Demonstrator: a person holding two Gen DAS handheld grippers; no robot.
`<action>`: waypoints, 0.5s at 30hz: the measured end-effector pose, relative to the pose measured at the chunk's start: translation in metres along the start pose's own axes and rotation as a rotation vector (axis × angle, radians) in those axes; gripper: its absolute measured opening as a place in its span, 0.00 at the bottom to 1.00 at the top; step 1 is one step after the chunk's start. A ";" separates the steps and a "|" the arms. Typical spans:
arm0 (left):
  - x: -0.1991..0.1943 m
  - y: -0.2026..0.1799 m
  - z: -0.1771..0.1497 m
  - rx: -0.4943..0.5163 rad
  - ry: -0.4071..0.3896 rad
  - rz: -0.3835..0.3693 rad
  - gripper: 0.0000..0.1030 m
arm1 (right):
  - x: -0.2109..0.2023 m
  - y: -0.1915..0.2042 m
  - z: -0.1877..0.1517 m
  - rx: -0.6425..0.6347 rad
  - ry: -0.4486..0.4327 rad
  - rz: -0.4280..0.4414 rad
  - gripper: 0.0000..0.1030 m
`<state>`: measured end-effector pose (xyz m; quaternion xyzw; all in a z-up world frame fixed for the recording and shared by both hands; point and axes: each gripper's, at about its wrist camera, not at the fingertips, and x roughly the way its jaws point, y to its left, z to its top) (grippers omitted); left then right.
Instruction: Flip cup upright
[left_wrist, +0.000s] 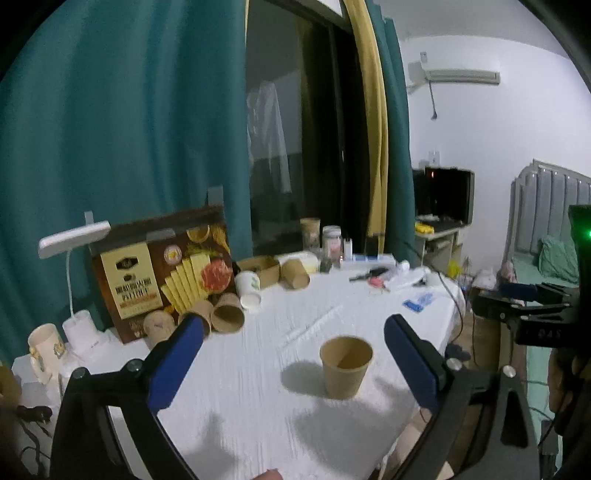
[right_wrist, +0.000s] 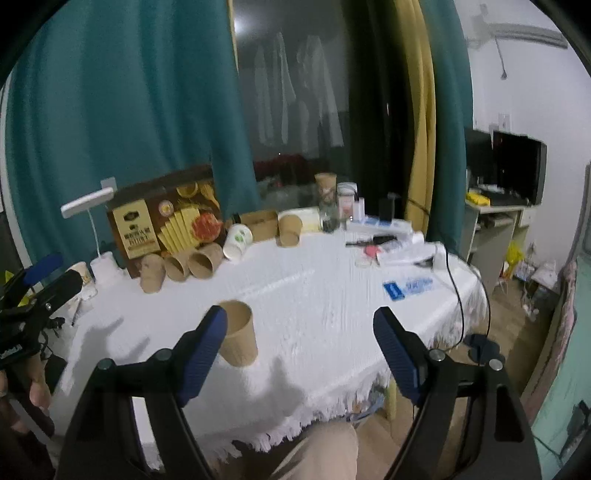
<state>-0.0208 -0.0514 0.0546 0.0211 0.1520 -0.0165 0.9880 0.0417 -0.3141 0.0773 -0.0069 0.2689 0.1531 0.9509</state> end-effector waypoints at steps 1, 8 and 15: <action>-0.004 0.000 0.003 -0.004 -0.015 0.007 0.96 | -0.006 0.002 0.004 -0.005 -0.016 0.000 0.78; -0.039 0.012 0.030 -0.023 -0.160 0.023 0.96 | -0.042 0.021 0.020 -0.034 -0.110 0.020 0.80; -0.063 0.030 0.038 -0.038 -0.243 0.063 0.98 | -0.058 0.038 0.027 -0.054 -0.168 0.030 0.80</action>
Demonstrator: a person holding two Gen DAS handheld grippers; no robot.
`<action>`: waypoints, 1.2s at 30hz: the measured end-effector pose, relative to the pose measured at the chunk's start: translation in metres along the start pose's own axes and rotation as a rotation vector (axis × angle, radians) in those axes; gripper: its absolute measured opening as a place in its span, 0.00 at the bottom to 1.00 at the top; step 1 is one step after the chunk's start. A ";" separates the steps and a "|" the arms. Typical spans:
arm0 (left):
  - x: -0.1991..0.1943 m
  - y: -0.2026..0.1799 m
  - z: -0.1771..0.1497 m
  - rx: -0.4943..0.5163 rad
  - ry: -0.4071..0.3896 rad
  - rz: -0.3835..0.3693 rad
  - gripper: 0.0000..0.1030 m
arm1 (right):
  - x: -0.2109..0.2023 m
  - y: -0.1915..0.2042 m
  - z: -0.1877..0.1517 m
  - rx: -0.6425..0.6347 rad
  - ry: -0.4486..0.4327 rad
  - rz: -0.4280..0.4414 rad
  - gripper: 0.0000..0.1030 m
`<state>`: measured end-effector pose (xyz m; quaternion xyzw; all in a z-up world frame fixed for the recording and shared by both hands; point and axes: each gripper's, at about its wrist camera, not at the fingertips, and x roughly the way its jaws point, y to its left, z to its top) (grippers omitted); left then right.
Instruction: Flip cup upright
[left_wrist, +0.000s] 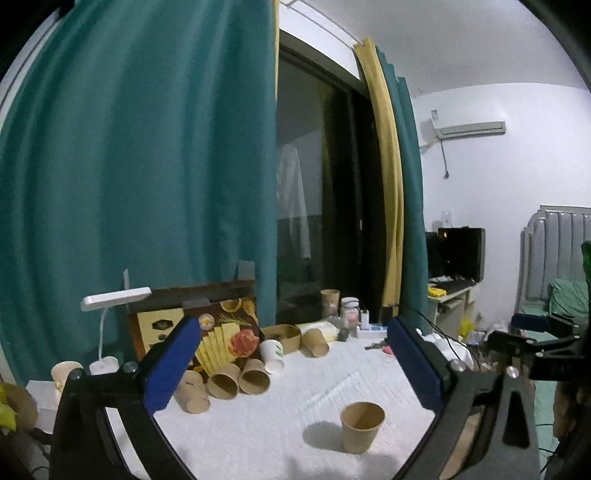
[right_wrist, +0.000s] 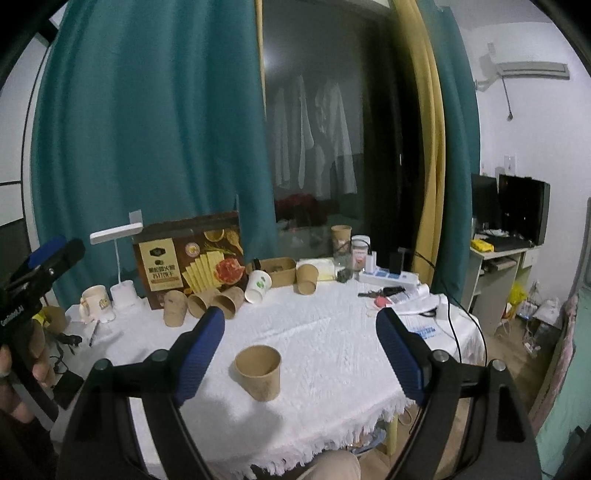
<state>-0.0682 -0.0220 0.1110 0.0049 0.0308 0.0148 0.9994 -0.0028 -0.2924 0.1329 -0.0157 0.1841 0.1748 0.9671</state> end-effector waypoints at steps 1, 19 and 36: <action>-0.002 0.003 0.000 -0.006 -0.003 0.003 0.99 | -0.001 0.001 0.000 -0.001 -0.005 0.004 0.80; 0.009 0.031 -0.017 -0.041 0.029 0.019 1.00 | 0.039 0.030 -0.006 -0.050 0.014 0.007 0.81; 0.017 0.028 -0.023 -0.045 0.053 -0.011 1.00 | 0.050 0.025 -0.011 -0.033 0.040 0.007 0.81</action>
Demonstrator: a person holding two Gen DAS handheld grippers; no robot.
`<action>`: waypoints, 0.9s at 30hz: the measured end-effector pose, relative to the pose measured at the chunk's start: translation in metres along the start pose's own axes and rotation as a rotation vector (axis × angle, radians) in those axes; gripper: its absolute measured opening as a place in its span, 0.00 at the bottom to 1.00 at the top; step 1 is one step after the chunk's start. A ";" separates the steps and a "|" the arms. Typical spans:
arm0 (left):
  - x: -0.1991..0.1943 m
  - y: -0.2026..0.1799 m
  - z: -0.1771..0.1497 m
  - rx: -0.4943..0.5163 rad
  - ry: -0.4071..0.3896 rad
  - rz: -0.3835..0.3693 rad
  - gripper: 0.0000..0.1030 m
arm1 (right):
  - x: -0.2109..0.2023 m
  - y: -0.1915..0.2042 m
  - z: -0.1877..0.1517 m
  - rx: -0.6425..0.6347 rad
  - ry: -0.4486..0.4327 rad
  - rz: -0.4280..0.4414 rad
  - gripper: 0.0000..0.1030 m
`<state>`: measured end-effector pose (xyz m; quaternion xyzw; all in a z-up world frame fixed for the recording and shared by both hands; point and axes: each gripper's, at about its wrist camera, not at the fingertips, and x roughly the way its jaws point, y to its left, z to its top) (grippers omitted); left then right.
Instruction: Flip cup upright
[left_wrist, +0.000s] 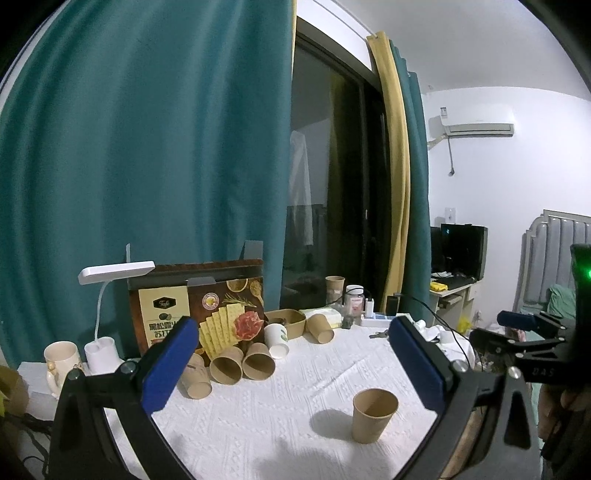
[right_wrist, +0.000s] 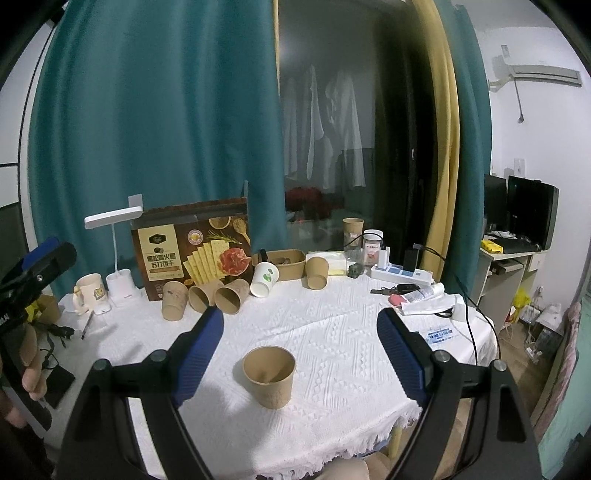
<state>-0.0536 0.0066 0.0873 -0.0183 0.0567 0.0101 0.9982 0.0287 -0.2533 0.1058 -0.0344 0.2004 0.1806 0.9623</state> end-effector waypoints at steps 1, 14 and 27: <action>0.000 0.000 0.000 0.001 0.000 0.000 1.00 | 0.000 0.000 -0.001 0.003 0.002 0.001 0.81; 0.005 -0.003 0.000 0.005 0.012 -0.004 1.00 | 0.004 -0.003 -0.001 0.012 0.010 0.011 0.81; 0.009 -0.005 0.001 0.010 0.015 -0.006 1.00 | 0.011 -0.007 -0.002 0.017 0.019 0.015 0.81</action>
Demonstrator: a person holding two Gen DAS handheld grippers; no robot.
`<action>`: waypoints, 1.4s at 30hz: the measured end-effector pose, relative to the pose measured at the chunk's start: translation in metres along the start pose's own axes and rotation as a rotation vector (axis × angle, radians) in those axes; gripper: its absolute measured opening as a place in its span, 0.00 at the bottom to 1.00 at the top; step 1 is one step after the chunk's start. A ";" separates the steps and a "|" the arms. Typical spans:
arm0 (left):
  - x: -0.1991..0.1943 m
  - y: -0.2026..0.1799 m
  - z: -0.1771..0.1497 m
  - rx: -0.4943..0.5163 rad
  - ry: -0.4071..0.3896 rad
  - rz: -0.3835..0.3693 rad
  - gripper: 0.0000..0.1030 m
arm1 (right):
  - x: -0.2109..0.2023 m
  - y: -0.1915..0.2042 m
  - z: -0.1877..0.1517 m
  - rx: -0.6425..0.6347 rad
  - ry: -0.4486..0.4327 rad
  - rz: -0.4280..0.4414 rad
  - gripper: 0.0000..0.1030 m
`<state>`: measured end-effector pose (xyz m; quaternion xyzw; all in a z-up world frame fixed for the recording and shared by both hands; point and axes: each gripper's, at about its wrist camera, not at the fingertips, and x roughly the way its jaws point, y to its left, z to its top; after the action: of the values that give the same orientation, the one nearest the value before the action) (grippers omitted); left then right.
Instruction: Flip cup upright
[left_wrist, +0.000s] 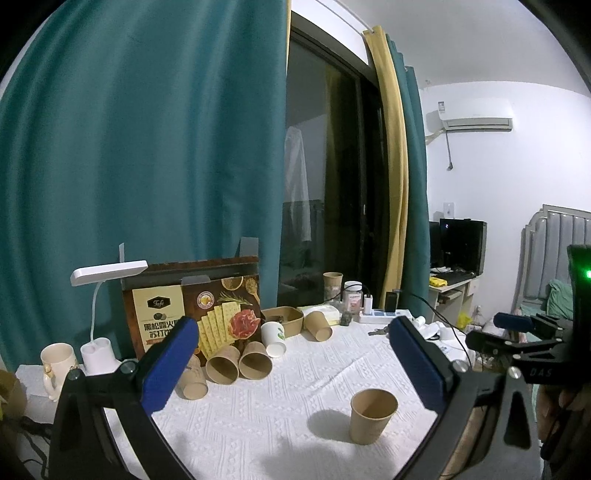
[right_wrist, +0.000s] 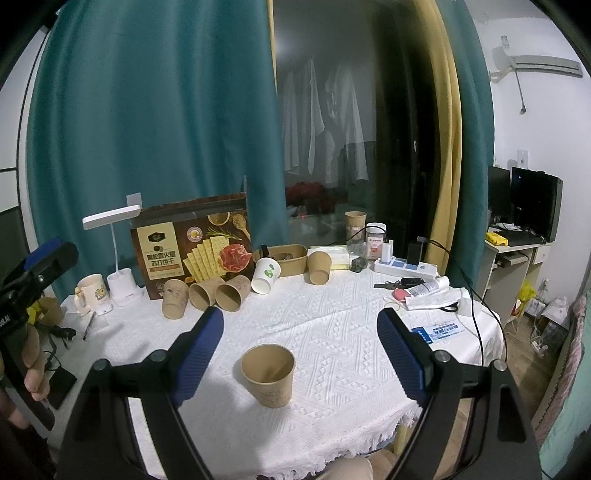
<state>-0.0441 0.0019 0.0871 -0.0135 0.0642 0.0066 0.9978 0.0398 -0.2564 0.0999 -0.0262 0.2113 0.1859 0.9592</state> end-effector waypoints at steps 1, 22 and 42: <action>0.001 0.000 0.000 0.001 0.001 0.000 1.00 | 0.000 0.000 0.000 0.000 0.001 0.000 0.81; 0.003 -0.003 0.000 0.006 -0.001 -0.002 1.00 | 0.004 -0.002 0.000 0.017 0.008 0.016 0.81; 0.003 -0.004 0.000 0.007 0.000 -0.005 1.00 | 0.005 -0.003 0.000 0.018 0.009 0.012 0.81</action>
<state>-0.0413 -0.0017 0.0872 -0.0101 0.0642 0.0041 0.9979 0.0448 -0.2580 0.0975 -0.0172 0.2175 0.1897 0.9573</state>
